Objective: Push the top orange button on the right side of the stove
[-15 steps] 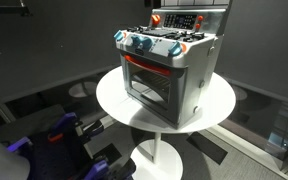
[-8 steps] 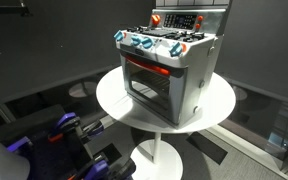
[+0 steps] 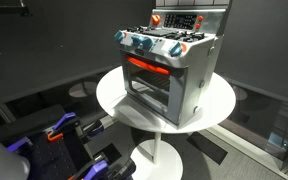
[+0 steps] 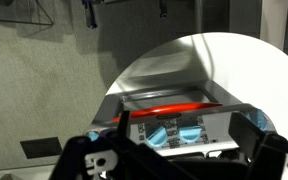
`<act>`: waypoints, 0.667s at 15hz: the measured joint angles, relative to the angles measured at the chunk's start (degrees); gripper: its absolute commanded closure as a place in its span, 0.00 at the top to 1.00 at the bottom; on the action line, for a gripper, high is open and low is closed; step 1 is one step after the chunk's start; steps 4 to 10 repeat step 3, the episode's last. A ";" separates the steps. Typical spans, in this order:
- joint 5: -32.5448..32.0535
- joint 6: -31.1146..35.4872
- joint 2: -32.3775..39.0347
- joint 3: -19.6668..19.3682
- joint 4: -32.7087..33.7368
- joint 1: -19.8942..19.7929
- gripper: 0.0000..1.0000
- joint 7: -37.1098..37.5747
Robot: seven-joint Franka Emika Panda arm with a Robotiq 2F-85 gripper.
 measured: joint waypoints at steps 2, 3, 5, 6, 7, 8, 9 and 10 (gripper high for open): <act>0.00 0.00 0.13 0.01 0.00 0.00 1.00 0.00; 0.00 0.02 0.25 0.01 0.00 0.00 1.00 0.00; 0.00 0.02 0.25 0.01 0.00 0.00 1.00 0.00; 0.00 0.02 0.25 0.01 0.00 0.00 1.00 0.00; 0.00 0.02 0.25 0.01 0.00 0.00 1.00 0.00; 0.00 0.02 0.25 0.01 0.00 0.00 1.00 0.00; 0.00 0.02 0.25 0.01 0.00 0.00 1.00 0.00; 0.00 0.02 0.25 0.01 0.00 0.00 1.00 0.00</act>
